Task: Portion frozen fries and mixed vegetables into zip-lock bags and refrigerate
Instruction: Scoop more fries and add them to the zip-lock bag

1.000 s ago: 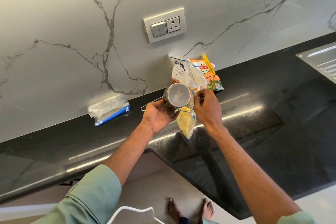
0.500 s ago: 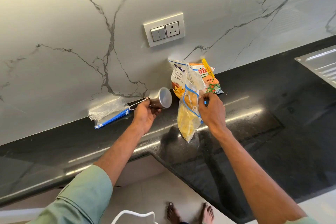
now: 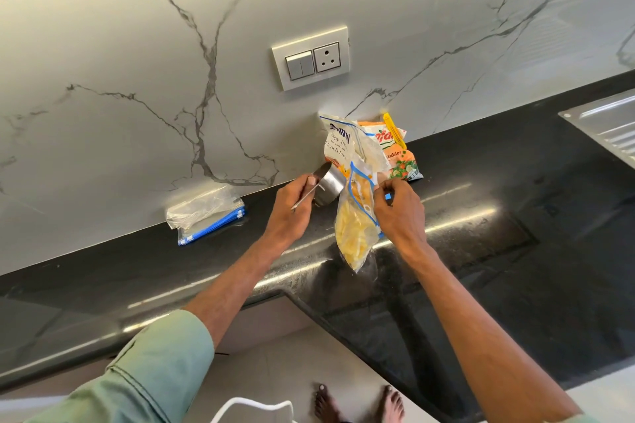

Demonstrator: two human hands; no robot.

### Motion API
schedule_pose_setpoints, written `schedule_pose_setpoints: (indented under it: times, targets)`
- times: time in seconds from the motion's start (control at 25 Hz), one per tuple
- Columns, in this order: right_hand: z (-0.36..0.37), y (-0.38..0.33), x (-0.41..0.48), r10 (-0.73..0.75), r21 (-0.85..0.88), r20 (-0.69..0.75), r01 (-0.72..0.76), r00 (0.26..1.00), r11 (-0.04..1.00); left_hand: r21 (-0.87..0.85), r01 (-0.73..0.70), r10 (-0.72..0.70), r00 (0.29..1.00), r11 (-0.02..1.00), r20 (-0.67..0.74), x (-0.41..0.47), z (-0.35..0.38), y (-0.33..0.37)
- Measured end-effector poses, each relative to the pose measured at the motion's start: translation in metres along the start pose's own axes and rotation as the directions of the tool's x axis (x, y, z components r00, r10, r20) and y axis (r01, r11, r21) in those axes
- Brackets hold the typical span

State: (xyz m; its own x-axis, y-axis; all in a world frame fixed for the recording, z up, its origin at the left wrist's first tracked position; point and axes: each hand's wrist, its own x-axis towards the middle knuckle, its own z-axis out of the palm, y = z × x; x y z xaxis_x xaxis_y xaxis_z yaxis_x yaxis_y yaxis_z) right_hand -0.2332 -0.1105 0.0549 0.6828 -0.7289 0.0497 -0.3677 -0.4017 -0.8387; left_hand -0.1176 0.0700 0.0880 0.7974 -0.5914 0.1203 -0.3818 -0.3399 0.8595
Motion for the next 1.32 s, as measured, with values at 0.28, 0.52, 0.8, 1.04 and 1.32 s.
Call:
schedule_pose_setpoints:
  times: [0.28, 0.52, 0.8, 1.04, 1.32]
  targets:
    - [0.004, -0.006, -0.001, -0.001, 0.052, 0.039, -0.001, 0.999, 0.999, 0.487, -0.533, 0.508, 0.839, 0.692, 0.196, 0.009, -0.024, 0.031]
    - [-0.001, -0.008, -0.005, 0.002, 0.065, 0.045, -0.005, 0.999, 0.998, 0.618, -0.302, 0.239, 0.953, 0.726, 0.185, -0.024, -0.014, -0.061]
    - [-0.004, -0.010, -0.009, 0.016, 0.067, 0.037, -0.019, 0.999, 0.998, 0.711, -0.215, 0.100, 0.975, 0.670, 0.201, -0.057, 0.021, -0.116]
    - [-0.002, -0.010, -0.010, 0.008, 0.054, 0.028, -0.009, 1.000, 0.998, 0.694, -0.162, 0.050, 0.983, 0.702, 0.178, -0.061, 0.039, -0.127]
    - [0.003, -0.008, -0.009, -0.031, -0.039, 0.016, 0.032, 0.999, 0.999, 0.675, -0.208, 0.020, 0.961, 0.708, 0.275, -0.056, 0.043, -0.118]
